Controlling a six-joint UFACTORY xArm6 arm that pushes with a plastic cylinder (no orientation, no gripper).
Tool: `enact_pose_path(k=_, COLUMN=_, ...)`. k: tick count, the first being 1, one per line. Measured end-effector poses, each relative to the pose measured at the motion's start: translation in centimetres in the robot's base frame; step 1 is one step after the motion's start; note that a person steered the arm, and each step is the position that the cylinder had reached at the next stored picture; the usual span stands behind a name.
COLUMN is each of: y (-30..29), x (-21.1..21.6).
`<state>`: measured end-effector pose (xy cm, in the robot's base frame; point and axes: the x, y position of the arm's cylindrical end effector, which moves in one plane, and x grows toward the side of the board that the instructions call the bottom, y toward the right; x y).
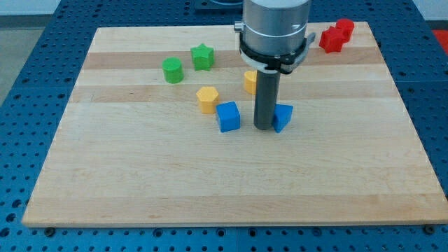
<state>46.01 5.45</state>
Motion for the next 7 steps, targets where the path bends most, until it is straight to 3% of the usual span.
enact_pose_path(k=4, y=8.3, x=-2.1)
enact_pose_path(k=7, y=13.4, x=-0.6)
